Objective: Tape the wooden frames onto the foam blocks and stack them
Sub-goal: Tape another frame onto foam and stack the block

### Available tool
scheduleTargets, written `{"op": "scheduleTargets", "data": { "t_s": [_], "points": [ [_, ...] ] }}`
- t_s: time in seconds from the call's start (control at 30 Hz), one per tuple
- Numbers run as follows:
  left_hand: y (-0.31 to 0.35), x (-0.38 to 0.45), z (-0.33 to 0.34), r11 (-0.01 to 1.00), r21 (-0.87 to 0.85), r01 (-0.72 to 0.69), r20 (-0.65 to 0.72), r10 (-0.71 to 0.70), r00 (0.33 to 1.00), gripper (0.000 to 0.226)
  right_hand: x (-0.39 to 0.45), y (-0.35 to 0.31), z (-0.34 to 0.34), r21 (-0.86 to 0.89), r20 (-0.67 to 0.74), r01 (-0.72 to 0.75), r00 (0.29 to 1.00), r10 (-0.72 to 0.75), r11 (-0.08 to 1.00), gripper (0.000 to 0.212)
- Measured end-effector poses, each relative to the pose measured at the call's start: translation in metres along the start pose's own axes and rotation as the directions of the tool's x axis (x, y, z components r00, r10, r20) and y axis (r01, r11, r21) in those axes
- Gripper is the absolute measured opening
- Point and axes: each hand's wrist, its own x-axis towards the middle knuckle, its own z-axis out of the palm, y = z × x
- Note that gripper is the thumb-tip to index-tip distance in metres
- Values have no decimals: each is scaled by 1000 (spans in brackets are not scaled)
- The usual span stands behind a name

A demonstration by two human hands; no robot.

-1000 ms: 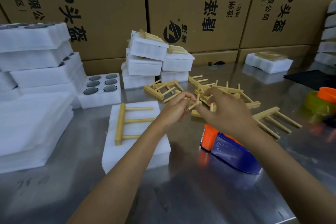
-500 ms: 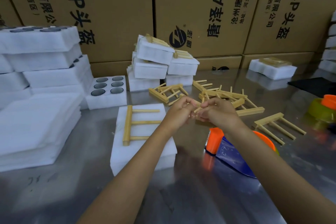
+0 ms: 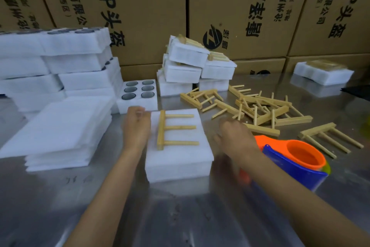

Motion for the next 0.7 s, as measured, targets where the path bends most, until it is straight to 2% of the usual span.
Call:
{"op": "scheduleTargets", "data": {
  "t_s": [0.03, 0.1, 0.17, 0.2, 0.33, 0.47, 0.53, 0.6, 0.7],
  "points": [
    [-17, 1, -11, 994, 99, 51, 31, -54, 998, 20, 0, -6, 4, -2, 4, -7, 1000, 7, 1000, 25],
    [-41, -3, -23, 967, 222, 127, 205, -174, 963, 53, 0, -16, 10, -8, 35, -2, 999, 3, 1000, 25],
    [-51, -11, -25, 957, 238, 167, 330, -241, 913, 79, 2, -22, 14, -11, 41, 8, 999, -8, 1000, 24],
    [-53, -13, -23, 957, 231, 174, 351, -249, 903, 83, 3, -22, 14, -3, 33, 7, 999, -7, 1000, 25],
    [-55, -18, -17, 969, 103, 226, 442, -248, 862, 78, 2, -21, 17, 109, 42, -19, 999, 15, 994, 31],
    [-45, -30, -26, 949, -110, 296, 491, -207, 846, 55, 6, -30, 10, 279, -154, 22, 988, 22, 960, 34],
    [-43, -30, -26, 848, -364, 384, 517, -159, 841, 53, 10, -40, 3, 411, -259, 63, 964, 51, 909, 31],
    [-37, -28, -26, 636, -628, 448, 539, -59, 840, 52, 12, -52, -6, 540, -314, 99, 945, 91, 836, 30],
    [-29, -28, -25, 388, -780, 490, 524, -22, 851, 48, 15, -63, -22, 694, -328, 137, 934, 141, 706, 33]
  ]
}}
